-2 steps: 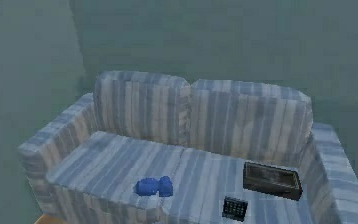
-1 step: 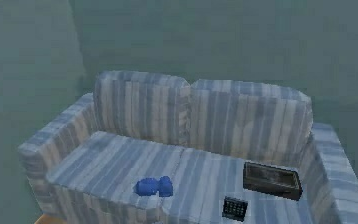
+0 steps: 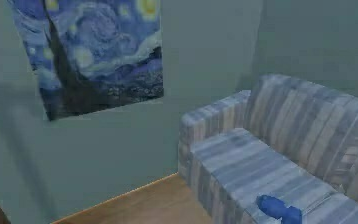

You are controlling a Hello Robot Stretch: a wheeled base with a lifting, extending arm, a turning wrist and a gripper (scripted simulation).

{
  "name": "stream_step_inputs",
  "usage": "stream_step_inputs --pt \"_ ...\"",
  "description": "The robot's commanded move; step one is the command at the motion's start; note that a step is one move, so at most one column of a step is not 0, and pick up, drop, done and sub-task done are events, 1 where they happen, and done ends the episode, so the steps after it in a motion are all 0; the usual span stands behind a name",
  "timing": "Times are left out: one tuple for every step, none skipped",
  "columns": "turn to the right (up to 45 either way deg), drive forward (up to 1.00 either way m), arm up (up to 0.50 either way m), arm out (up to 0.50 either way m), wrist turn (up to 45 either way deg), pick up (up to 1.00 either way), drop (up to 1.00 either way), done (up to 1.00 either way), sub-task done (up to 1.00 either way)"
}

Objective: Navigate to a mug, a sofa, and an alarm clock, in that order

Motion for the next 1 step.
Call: stream_step_inputs --pt "-45.0 0.00 0.00 0.00 0.0 0.00 0.00 0.00 0.00"
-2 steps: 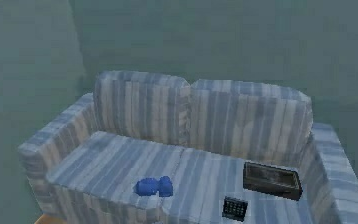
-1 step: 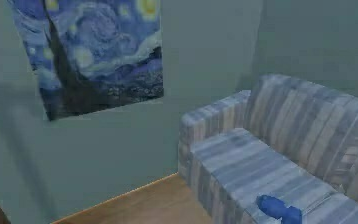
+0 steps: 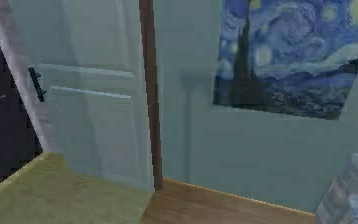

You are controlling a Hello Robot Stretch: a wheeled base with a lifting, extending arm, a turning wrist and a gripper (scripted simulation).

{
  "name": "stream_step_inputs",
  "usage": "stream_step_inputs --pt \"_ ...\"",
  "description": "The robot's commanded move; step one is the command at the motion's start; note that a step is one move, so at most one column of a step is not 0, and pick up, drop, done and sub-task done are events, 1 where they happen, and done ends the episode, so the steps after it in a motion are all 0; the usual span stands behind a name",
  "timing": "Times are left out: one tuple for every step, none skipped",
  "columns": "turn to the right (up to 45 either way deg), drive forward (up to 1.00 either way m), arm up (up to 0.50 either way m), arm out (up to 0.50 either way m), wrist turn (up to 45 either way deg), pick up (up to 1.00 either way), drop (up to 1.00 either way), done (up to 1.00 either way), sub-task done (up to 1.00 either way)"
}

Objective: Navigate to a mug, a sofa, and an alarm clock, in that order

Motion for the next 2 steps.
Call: stream_step_inputs --pt "-45.0 0.00 0.00 0.00 0.0 0.00 0.00 0.00 0.00" --pt "-30.0 0.00 0.00 0.00 0.0 0.00 0.00 0.00 0.00"
